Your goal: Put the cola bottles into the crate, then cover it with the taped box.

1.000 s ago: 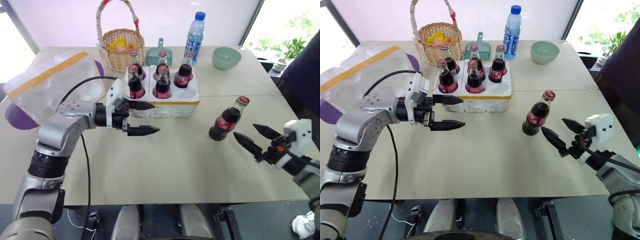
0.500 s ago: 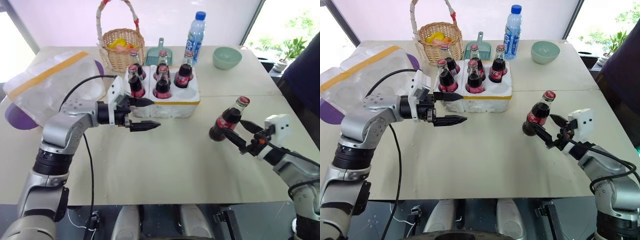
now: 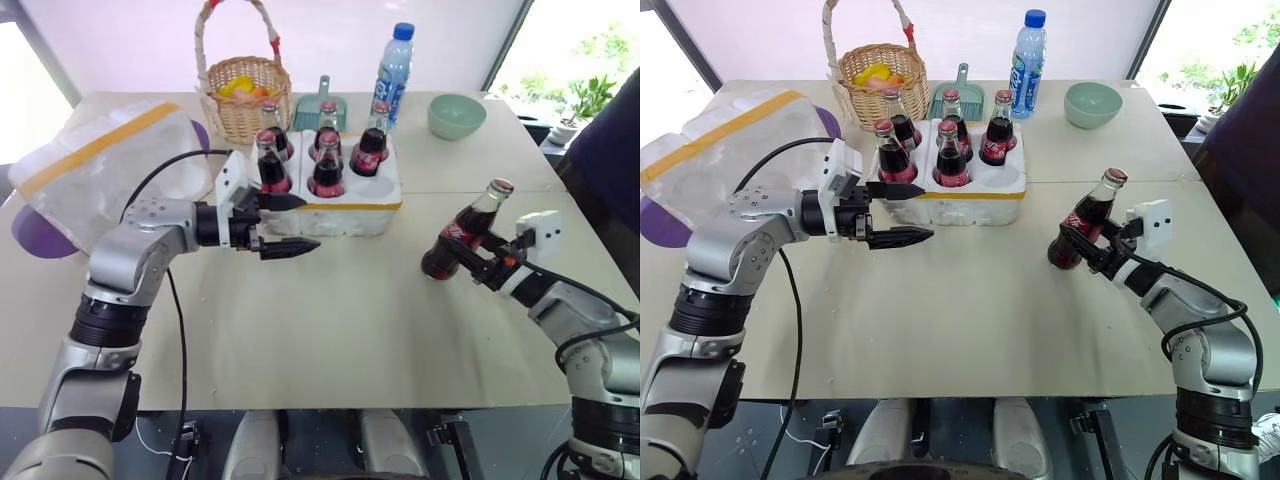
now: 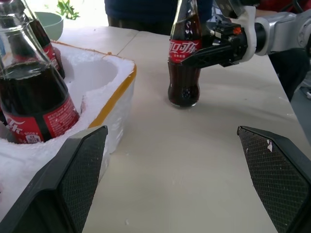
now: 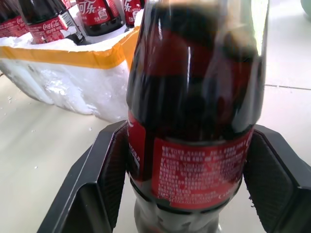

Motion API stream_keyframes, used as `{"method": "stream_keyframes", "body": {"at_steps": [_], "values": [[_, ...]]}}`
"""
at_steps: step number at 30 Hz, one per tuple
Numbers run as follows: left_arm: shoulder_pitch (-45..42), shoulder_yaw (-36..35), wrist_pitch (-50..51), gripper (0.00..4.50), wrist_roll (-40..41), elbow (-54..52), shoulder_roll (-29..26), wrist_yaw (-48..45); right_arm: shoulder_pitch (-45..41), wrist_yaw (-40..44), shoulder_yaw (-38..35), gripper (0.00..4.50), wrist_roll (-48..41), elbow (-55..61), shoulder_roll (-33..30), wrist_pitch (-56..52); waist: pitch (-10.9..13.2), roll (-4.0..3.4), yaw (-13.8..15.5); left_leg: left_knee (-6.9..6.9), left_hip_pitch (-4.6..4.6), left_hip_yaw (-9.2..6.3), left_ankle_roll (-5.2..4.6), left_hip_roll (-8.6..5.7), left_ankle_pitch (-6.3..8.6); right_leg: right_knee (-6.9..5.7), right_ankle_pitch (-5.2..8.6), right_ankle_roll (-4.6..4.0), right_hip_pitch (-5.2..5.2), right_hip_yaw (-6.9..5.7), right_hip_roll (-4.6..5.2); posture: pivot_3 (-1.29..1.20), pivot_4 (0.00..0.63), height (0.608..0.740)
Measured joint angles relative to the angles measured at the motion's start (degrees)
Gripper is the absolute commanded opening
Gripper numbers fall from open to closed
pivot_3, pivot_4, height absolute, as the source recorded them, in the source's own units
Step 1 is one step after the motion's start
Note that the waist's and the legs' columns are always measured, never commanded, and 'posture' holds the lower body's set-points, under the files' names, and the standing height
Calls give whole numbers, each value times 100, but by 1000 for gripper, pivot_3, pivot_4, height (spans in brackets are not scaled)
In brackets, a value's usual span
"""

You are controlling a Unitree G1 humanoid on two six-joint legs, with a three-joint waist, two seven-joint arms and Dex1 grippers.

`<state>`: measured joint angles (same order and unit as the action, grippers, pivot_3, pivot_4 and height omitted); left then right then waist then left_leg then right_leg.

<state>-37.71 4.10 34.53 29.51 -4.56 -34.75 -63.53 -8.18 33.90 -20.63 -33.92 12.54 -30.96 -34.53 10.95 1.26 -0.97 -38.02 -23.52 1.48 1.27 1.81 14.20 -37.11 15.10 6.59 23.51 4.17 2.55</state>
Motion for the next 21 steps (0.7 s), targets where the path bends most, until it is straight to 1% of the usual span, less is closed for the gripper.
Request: {"method": "stream_keyframes", "body": {"at_steps": [3, 5, 10, 13, 17, 21], "values": [[4, -43, 27, 4500, 75, -54, -5, 0, -171, 27, -47, 2721, -328, 9, -126, -323, 6, -7, -32, 1, 0, 2, 0, 1, 0, -2, -1, 0, 4, 3, 0, 0, 150, 740], [5, -60, 95, 4500, 165, -157, -7, -3, -632, 22, -46, 2721, -504, 7, -287, -531, 17, -23, -60, 1, -3, 9, 0, 0, 0, -3, -1, 1, 12, 11, 0, 0, 150, 740], [19, -92, 223, 4500, 366, -372, -95, -26, -2472, 76, 178, 2721, -633, -123, -563, -638, 18, -24, -155, 13, -5, -1, -1, 2, 0, -4, -1, 0, 17, 4, -6, 0, 150, 740], [32, -95, 223, 4500, 365, -392, -123, -14, -3322, 139, 587, 2721, -500, -649, -364, -586, 19, -23, -165, 14, -5, 2, -1, 2, 0, -2, -1, 0, 18, 5, -5, 0, 150, 740], [39, -100, 221, 4500, 365, -441, -132, 23, -3916, 252, 1260, 2721, -37, -1557, -19, -327, 19, -22, -139, 12, -18, 3, -1, 0, 0, -1, -1, 0, 25, 3, 2, 0, 150, 740], [76, -156, 221, 4500, 366, -513, -164, 99, -4156, 458, 1717, 2721, 401, -2263, 261, 43, 20, -22, -132, -10, -104, 3, 0, -1, -1, -16, -5, 3, 106, 1, 6, 0, 150, 740]]}}
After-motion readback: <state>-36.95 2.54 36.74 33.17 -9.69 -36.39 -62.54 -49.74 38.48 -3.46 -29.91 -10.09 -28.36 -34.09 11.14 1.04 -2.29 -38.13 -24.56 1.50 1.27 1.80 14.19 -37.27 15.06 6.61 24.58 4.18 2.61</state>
